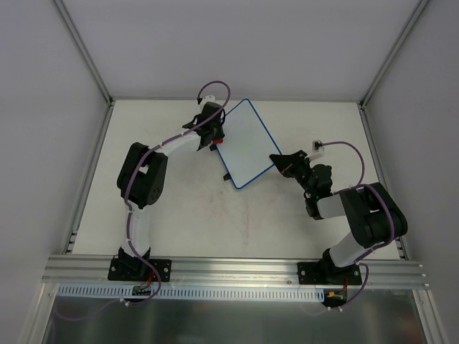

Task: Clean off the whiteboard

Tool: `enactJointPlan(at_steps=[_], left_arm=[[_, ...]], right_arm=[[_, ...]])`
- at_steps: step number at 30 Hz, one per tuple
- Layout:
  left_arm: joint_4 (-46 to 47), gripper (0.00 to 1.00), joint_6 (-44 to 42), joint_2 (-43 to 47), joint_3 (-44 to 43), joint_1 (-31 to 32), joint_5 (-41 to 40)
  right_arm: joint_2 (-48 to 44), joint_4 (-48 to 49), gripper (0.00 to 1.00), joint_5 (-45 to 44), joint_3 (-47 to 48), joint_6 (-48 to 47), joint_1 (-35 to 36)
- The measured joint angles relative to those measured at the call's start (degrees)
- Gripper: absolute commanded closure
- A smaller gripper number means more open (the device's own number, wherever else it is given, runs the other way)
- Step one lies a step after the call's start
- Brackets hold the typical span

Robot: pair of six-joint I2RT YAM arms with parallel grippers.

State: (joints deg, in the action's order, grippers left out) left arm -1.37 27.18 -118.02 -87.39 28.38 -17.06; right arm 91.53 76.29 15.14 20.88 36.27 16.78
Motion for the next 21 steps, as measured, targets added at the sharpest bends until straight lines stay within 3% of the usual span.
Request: enactJointPlan(at_steps=[21], left_arm=[[-4.04, 1.0, 0.46, -2.29, -3.76, -0.31, -2.97]], right_arm=[[0.04, 0.04, 1.0, 0.13, 0.0, 0.15, 0.0]])
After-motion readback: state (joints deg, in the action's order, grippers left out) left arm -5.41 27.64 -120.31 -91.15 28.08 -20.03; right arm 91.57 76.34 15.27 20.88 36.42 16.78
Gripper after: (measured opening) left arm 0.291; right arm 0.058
